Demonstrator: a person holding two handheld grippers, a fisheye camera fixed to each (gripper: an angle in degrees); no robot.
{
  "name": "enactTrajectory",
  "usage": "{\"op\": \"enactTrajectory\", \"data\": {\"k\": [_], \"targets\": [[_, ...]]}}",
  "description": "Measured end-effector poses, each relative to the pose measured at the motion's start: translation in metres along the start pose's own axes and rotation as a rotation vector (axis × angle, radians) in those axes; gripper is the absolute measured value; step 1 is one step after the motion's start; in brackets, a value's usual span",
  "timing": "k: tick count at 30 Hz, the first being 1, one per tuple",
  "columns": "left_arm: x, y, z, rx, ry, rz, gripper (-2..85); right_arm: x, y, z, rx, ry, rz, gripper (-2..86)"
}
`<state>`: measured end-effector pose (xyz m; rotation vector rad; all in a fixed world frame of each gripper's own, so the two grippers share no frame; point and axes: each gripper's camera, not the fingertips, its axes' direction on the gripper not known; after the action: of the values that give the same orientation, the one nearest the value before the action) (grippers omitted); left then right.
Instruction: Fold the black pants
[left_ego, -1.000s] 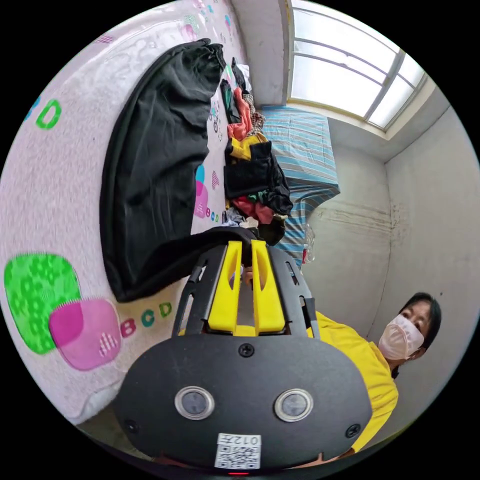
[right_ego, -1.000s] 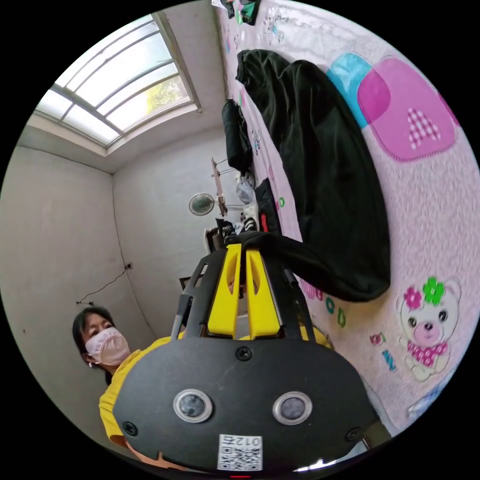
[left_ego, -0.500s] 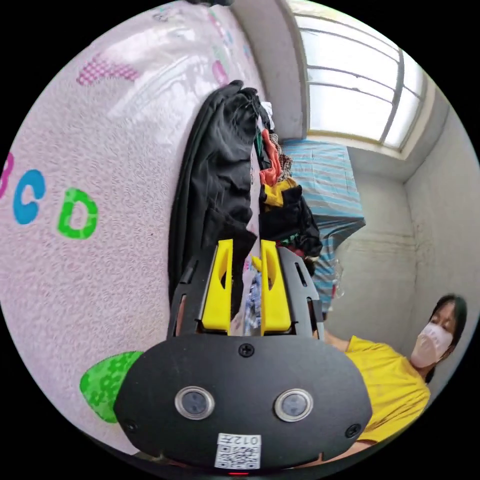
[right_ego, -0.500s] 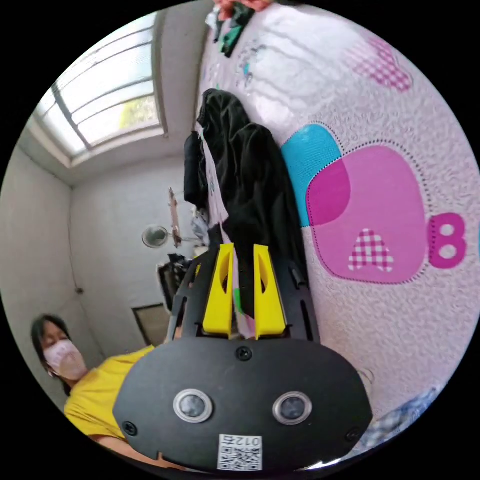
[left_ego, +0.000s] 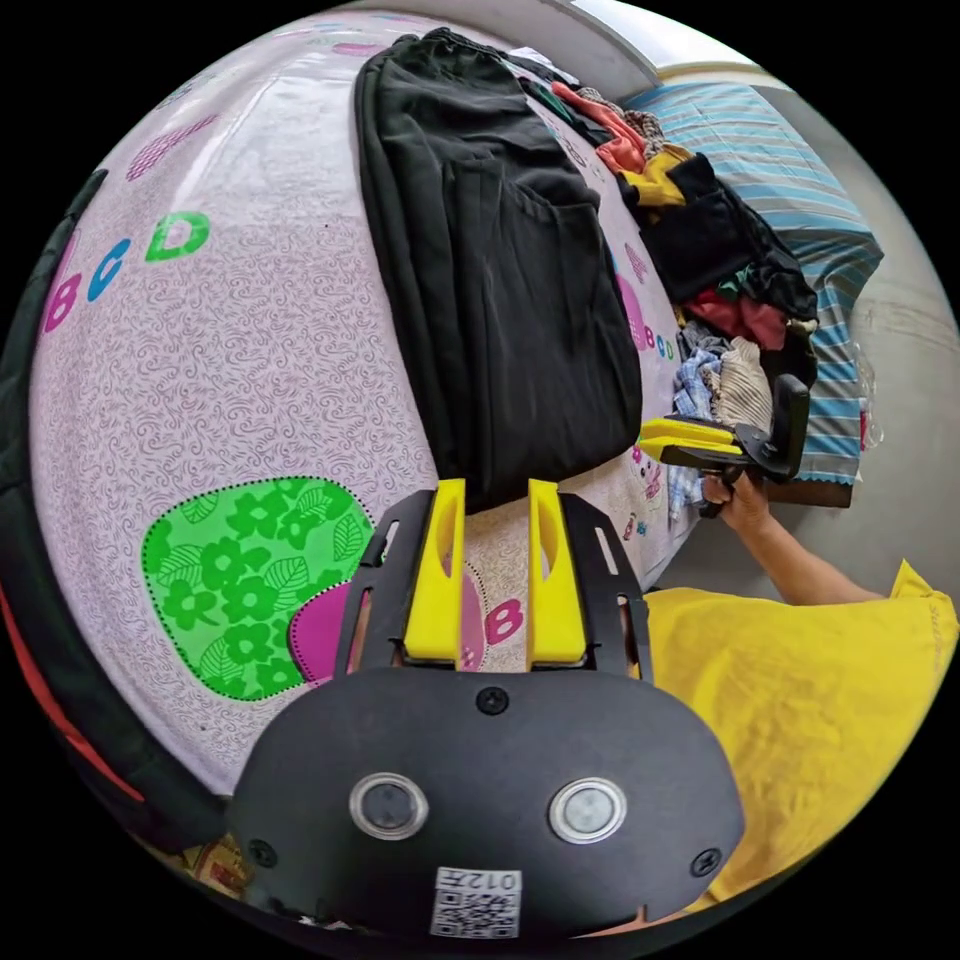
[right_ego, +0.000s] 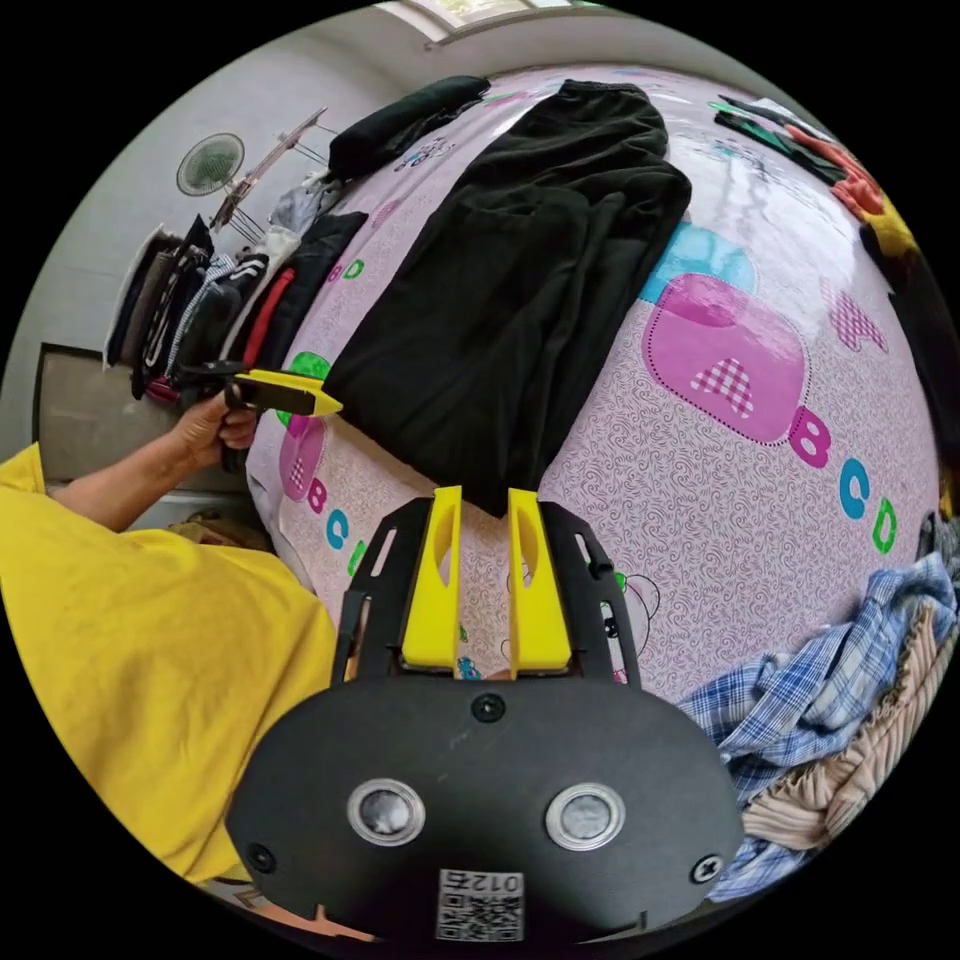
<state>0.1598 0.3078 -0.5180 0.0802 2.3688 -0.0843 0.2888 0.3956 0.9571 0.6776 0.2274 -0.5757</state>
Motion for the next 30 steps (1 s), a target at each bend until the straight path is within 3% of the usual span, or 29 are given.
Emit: {"op": "enactTrajectory", "data": {"k": [5, 13, 24, 27, 30], "targets": [[0.009, -0.019, -0.001, -0.06, -0.046, 0.047, 2.6, 0.0, -0.024, 0.009, -0.07, 0.015, 0.014, 1.4], [-0.006, 0.007, -0.017, -0.018, 0.287, -0.133, 0.5, 0.014, -0.025, -0.016, -0.195, -0.198, 0.091, 0.1], [0.016, 0.052, 0.024, -0.217, 0.383, -0.179, 1.1, 0.007, 0.021, 0.006, -0.394, -0.228, 0.146, 0.6], [0.027, 0.044, -0.012, -0.089, 0.212, -0.153, 1.8, 0.006, 0.018, -0.005, -0.425, -0.186, 0.137, 1.5], [0.058, 0.013, -0.062, 0.059, 0.009, -0.007, 3.2, -0.005, 0.002, -0.042, -0.276, -0.01, 0.049, 2.9]]}}
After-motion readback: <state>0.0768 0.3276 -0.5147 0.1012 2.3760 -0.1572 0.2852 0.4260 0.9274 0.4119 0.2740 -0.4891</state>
